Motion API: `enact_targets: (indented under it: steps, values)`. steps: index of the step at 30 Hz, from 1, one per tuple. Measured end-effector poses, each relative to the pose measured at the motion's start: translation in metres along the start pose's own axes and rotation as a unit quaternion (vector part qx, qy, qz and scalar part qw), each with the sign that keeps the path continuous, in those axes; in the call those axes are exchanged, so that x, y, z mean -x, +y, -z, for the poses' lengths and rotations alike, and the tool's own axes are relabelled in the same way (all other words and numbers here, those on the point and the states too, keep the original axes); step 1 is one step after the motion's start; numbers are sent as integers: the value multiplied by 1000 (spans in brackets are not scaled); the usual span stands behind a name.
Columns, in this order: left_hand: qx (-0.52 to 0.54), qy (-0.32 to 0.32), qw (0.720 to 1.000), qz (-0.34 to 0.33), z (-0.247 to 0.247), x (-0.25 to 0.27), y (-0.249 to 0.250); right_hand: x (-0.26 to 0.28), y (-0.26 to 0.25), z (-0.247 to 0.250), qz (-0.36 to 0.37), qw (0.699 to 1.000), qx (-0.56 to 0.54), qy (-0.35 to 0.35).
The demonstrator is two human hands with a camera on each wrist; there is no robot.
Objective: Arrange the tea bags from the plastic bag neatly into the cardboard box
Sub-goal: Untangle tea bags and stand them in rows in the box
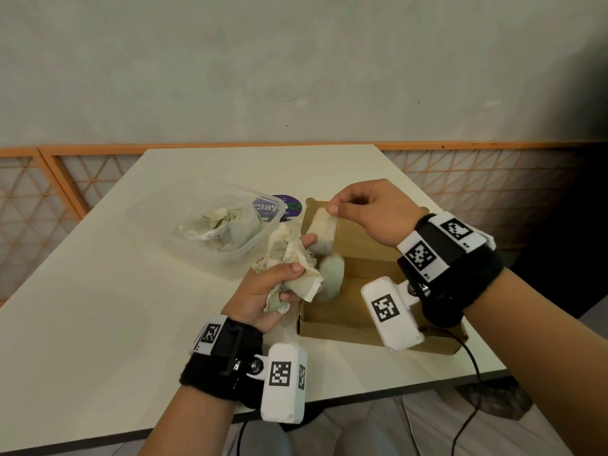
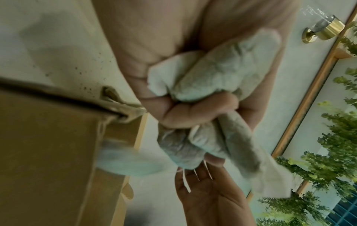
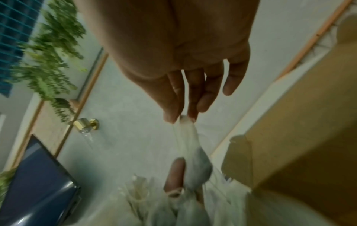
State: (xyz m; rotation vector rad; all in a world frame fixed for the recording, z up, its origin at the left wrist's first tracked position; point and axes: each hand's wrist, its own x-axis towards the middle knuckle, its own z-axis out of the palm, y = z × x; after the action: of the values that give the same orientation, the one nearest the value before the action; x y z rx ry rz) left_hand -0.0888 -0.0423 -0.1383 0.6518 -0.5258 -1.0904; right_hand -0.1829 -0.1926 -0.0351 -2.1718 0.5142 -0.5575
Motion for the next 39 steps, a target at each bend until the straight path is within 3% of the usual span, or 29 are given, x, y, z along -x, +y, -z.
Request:
enact_targets:
  steps: [8,10,13,15,20,24,29,32,35,37,39]
  values:
    - [6,37,999,0,1,-4,-1,-4,19,-17,-40,997,54,28]
    - [2,54,999,6,2,-5,-1,6,24,-12,-40,993,103,-40]
    - [8,57,998,0,2,-6,0,24,28,-7,-53,946,204,-247]
    - [21,53,998,-2,2,-6,1,32,27,-6,-70,902,270,-328]
    - [43,59,997,-1,4,-8,0,37,21,-10,-40,838,389,-381]
    - [44,68,997,2,5,-8,0,38,24,-20,11,803,413,-430]
    - [42,69,997,-2,3,-6,0,36,23,-19,28,829,392,-398]
    - [21,78,997,-4,-1,-5,0,28,11,-5,11,899,301,-318]
    - [22,68,997,-8,-3,-5,1,13,-3,10,5,972,137,-189]
    - [18,63,998,-8,-4,-4,1,6,-7,13,-30,988,43,-142]
    - [16,51,999,-9,-6,-3,0,1,-7,12,-55,988,2,-143]
